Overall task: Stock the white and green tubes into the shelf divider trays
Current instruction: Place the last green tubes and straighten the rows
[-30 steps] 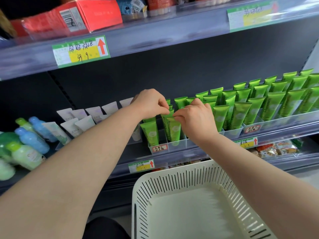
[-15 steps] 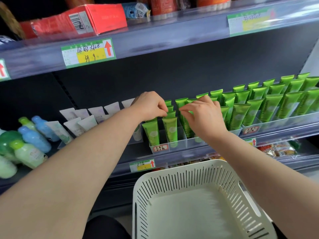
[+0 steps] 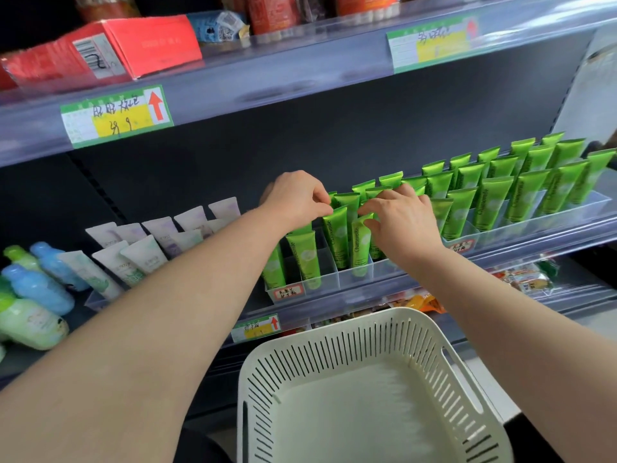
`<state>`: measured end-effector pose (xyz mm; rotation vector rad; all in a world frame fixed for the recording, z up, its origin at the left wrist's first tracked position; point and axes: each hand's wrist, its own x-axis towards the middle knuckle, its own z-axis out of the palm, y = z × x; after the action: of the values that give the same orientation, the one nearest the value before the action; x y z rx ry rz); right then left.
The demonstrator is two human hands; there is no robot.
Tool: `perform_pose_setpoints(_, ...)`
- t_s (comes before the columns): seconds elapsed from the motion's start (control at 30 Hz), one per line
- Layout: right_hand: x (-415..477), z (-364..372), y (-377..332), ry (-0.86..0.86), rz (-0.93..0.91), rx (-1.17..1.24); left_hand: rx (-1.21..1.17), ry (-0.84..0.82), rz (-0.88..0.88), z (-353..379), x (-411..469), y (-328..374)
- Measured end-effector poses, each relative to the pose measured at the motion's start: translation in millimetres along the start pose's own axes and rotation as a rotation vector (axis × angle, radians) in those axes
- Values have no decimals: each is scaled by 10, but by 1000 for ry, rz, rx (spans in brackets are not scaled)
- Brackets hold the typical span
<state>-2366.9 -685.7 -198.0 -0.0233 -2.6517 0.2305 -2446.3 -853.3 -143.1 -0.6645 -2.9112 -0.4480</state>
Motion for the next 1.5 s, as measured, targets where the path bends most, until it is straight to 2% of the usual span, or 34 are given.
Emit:
perform_pose_setpoints(0.2, 35, 29, -3, -9, 40, 133, 19, -14, 0, 51, 37, 54)
perform_pose_setpoints(0.33, 36, 48, -100, -5, -4, 131, 18, -15, -11, 38, 30, 24)
perform_pose_setpoints(0.57, 88, 25, -140, -114, -26, 123, 52, -54, 32, 47, 12, 10)
perform_pose_setpoints(0.77, 52, -6, -24, 1, 7, 171, -19, -58, 13, 42, 58, 5)
perform_pose_setpoints(0.87, 55, -7, 8, 51, 19, 144, -72, 14, -19, 35, 146, 38)
perform_pose_setpoints(0.97, 46, 2, 43, 67, 8, 119, -39, 37, -4, 56, 233, 98)
perform_pose_setpoints(1.17, 28, 8, 115, 100, -12, 120, 60, -45, 52, 141, 372, 221)
perform_pose_setpoints(1.5, 79, 54, 60, 72, -9, 135, 140, -19, 36, 48, 326, 56)
